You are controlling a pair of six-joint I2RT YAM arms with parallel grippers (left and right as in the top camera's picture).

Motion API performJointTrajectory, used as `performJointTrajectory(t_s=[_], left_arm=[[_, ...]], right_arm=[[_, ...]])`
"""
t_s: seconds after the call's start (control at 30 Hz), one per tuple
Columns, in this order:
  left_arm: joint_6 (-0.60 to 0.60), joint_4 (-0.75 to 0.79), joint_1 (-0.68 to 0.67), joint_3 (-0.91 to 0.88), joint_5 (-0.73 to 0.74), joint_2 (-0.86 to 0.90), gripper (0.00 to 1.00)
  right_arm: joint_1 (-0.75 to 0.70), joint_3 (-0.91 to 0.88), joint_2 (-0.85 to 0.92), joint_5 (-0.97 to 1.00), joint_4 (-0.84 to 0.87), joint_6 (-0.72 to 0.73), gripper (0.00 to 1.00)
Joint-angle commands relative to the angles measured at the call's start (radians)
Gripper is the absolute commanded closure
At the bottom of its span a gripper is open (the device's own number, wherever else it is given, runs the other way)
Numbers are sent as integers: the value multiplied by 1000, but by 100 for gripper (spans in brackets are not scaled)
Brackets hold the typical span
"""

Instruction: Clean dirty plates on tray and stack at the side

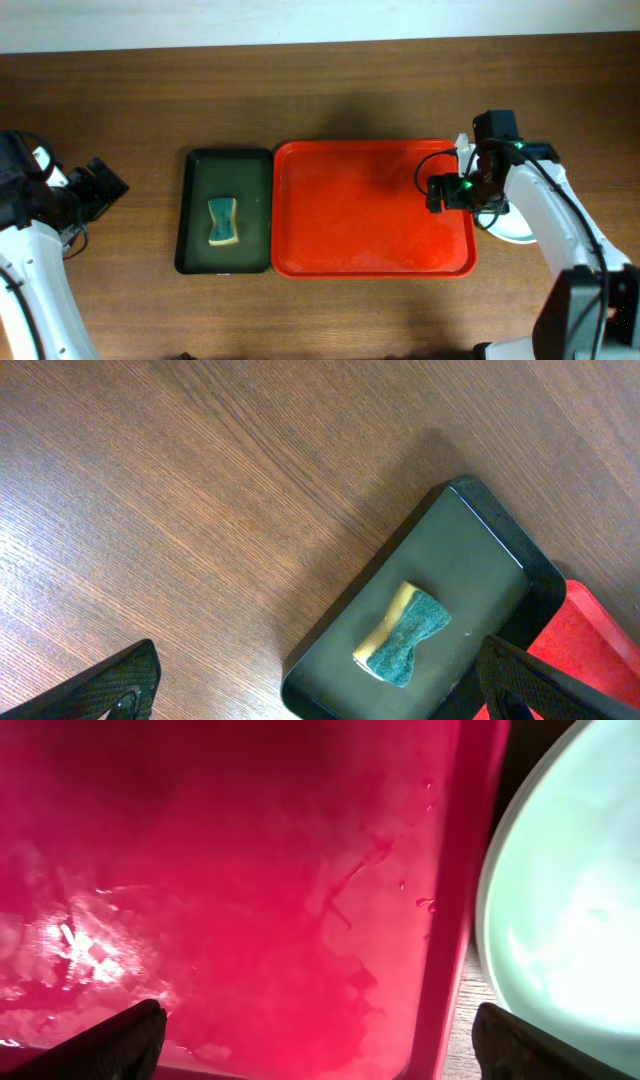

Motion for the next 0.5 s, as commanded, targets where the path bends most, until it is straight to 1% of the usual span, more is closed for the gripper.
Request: performJointTrajectory(t_s=[0.0,0.13,0.33,0.43,0.47], left_arm=[[-6,2,4,15,7,-7,1],[-6,2,4,15,7,-7,1],[-6,2,4,15,7,-7,1],[-6,2,4,15,6,-7,1],[-6,2,4,15,7,-7,1]], right_arm=[[5,-5,-120,-2,1,-10,2],[5,-5,-269,-2,1,-10,2],[6,-5,-557,-2,1,-10,2],[50,-5,-674,-2,0,-10,2],[80,-5,-718,36,0,-19,2]])
